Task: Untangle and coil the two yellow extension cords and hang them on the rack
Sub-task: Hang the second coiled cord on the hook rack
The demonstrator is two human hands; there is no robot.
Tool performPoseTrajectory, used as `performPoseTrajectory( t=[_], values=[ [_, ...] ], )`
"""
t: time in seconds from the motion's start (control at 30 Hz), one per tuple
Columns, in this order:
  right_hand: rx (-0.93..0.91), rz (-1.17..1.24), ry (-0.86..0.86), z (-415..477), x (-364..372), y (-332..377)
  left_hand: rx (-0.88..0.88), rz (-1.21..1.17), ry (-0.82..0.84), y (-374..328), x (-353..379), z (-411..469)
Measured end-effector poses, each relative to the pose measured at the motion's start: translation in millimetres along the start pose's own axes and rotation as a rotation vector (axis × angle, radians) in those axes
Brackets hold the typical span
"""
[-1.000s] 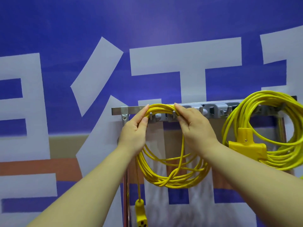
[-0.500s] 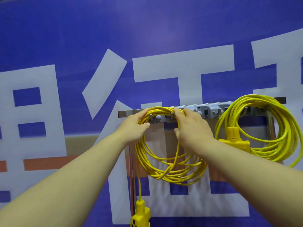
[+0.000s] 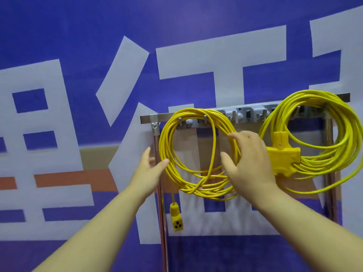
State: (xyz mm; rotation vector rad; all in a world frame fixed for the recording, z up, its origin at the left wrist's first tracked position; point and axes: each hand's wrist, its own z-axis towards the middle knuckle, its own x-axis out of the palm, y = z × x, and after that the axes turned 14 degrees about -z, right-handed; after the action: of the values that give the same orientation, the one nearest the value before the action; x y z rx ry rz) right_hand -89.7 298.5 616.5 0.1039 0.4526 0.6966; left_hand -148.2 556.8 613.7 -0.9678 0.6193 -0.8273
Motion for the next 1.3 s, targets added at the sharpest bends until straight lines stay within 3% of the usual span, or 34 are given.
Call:
performPoseTrajectory(
  t=[0.07, 0.13, 0.33, 0.5, 0.63, 0.9, 1.3],
  values=[
    [0.045, 0.132, -0.046, -45, 1, -3, -0.083, -0.062, 0.013, 28, 3, -17],
    [0.12, 0.267, 0.047, -91, 13, -4, -0.16, -0.102, 0.039, 52, 10, -35],
    [0.557, 0.534, 0.678, -173, 78, -9, -0.33, -0.147, 0.131, 98, 30, -68],
    [1.006, 1.048, 1.081, -185, 110, 7, -0.36, -0.204, 0.121, 106, 39, -76],
    [1.097, 1.234, 1.034, -181, 131, 12, -0.354, -0.208, 0.177, 101, 49, -78],
    [1.181, 1.256, 0.98, -170, 141, -4, -0.342, -0.211, 0.18, 99, 61, -73],
    [1.376, 1.35, 0.742, -154, 140, -35, -0.349, -0.1, 0.182, 95, 74, -73]
  ],
)
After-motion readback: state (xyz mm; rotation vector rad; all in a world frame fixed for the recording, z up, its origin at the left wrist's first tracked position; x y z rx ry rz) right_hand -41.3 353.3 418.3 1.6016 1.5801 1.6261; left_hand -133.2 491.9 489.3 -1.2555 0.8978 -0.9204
